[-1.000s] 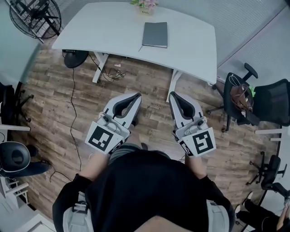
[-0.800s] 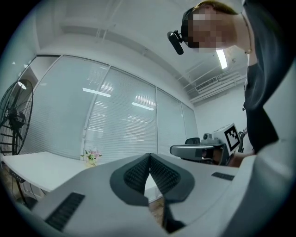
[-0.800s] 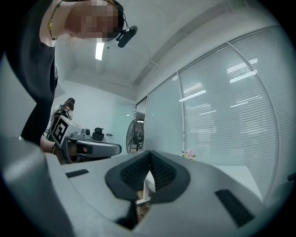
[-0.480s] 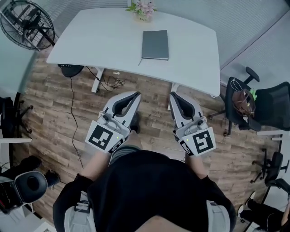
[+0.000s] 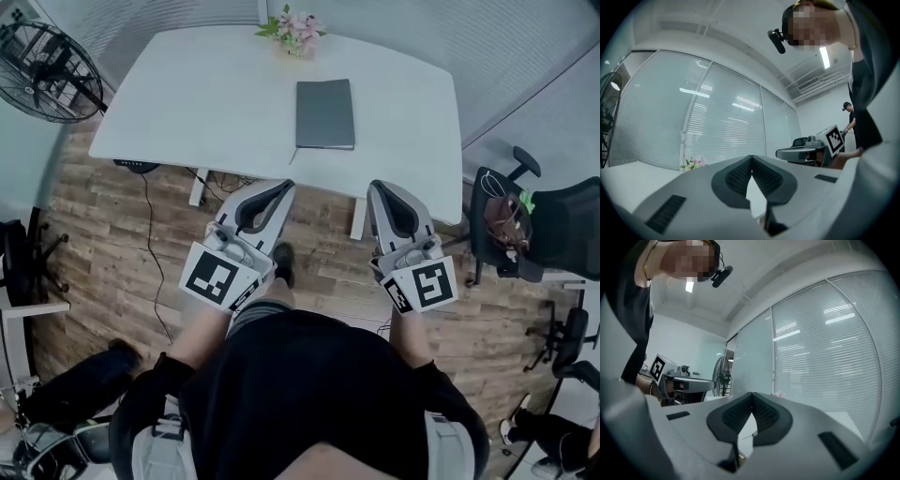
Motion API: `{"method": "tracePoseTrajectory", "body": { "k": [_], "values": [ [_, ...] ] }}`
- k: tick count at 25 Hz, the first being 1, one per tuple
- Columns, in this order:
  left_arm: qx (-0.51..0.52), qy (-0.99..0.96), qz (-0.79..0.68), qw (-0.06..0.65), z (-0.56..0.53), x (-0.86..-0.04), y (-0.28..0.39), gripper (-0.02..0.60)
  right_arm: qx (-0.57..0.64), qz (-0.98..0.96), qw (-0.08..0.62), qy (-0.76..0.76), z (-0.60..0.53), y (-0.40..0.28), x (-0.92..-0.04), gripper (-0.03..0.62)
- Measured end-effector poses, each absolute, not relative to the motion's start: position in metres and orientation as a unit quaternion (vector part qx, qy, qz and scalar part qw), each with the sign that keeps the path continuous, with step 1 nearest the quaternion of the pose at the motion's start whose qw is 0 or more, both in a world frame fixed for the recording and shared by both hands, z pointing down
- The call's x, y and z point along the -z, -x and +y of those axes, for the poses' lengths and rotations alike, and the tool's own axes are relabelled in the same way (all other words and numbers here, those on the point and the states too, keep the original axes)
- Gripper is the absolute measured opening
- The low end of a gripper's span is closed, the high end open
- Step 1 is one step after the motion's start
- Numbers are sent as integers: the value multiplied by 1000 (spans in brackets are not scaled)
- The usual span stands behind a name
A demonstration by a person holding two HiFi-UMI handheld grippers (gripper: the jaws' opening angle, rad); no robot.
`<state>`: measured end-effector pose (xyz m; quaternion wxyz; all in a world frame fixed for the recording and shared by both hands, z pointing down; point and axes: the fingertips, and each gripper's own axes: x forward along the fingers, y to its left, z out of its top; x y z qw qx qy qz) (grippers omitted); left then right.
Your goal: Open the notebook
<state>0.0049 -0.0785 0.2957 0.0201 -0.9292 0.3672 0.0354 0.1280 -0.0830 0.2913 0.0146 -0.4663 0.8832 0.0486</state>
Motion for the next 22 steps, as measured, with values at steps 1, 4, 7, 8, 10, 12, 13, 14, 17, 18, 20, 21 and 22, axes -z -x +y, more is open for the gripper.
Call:
{"method": "tracePoseTrajectory", "body": {
  "k": [1,4,7,8,10,12,13,14,17,18,20,21,22],
  "values": [
    [-31,931,364,17,-85,-297,-4,11,-46,883,12,467,-90,-125,-294,5],
    [-33,934,354,13,-105,-297,-2,11,-41,884,4,466,-110,-116,-300,5],
    [-36,937,349,10,-128,-296,1,11,-48,883,-4,466,-130,-110,-296,5],
    [-34,937,347,8,-135,-298,4,11,-49,883,-4,467,-137,-109,-294,5],
    [-32,938,344,6,-150,-299,7,11,-50,882,-4,469,-151,-107,-293,5],
    [-28,939,343,2,-165,-303,9,11,-47,879,-6,474,-165,-107,-295,5],
    [-28,939,342,0,-173,-303,10,11,-44,878,-7,477,-173,-107,-297,5],
    [-30,939,342,-1,-181,-302,12,11,-42,877,-8,479,-181,-107,-299,5],
    [-38,939,343,1,-204,-295,19,11,-41,875,-12,483,-203,-102,-299,5],
    [-39,939,343,1,-211,-294,21,11,-43,874,-13,484,-209,-101,-298,5],
    [-38,939,341,1,-223,-294,24,11,-49,871,-15,489,-219,-100,-296,5],
    [-37,939,341,1,-229,-296,26,11,-49,870,-16,491,-224,-99,-296,5],
    [-37,940,340,-1,-233,-297,27,11,-47,869,-14,492,-228,-97,-297,5]
  ]
}}
